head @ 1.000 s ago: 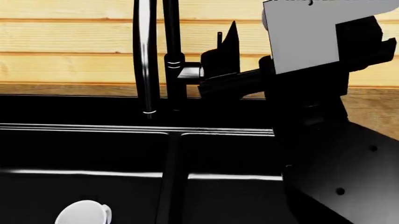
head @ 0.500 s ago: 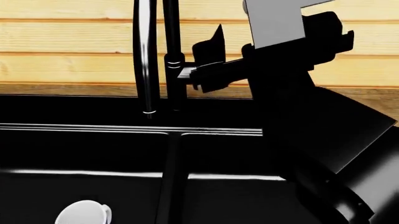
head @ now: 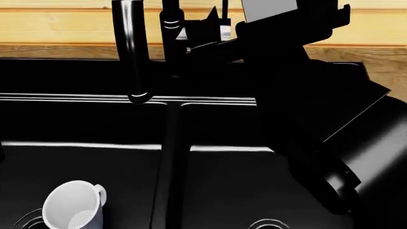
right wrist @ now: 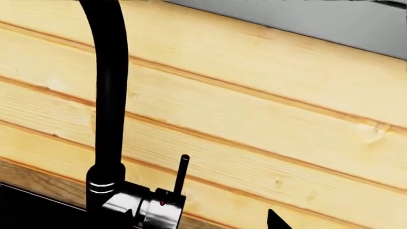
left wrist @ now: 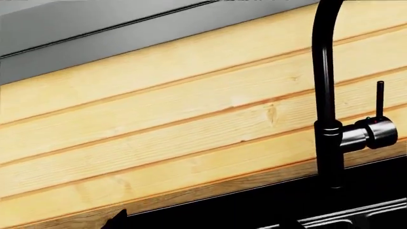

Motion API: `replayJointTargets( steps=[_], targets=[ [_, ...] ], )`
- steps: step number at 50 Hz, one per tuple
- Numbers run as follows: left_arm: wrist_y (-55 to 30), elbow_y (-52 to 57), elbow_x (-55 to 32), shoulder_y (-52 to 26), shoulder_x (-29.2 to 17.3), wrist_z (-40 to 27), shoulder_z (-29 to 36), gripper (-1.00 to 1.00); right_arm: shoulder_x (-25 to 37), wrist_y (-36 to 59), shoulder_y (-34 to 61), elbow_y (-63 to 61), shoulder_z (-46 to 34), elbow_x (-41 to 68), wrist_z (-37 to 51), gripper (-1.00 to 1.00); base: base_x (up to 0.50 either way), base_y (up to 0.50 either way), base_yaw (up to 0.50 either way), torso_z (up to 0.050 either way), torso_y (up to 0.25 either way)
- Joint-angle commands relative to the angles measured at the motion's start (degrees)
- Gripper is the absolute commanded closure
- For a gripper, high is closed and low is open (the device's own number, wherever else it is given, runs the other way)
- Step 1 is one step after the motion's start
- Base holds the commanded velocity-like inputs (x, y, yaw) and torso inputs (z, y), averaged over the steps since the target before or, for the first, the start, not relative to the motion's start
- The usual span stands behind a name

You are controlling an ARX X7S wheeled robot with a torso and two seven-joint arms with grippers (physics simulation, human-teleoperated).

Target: Turn on the sink faucet.

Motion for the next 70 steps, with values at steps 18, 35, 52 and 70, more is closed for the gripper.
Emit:
replayJointTargets(
  steps=[18,35,52,70],
  targets=[
    [0.74,1.16,-0.89,0.47,-0.59,-0.2,-0.4,-1.0,-1.86,0.49,4.26,3.46,-2.17,-1.24,-1.67,-1.0,0.0,0.0,0.0,0.001,-0.001],
    [0.4,1.03,0.18,0.3,-0.55,0.34,0.6,-1.0,-2.28,-0.87,4.93,5.97,-2.89,-2.22,-2.88,-1.0,0.0,0.0,0.0,0.012,-0.102],
    [0.33,2.33,-3.05,-1.02,-1.32,-1.3,-0.05,-1.0,-2.28,0.36,6.93,4.65,-2.39,-1.36,-2.38,-1.0,0.0,0.0,0.0,0.014,-0.102],
    [1.64,2.63,-1.18,1.79,-1.35,0.07,-0.01,-1.0,-3.05,-1.72,8.23,8.67,-3.34,-3.01,-4.11,-1.0,0.0,0.0,0.0,0.0,0.0]
  ],
)
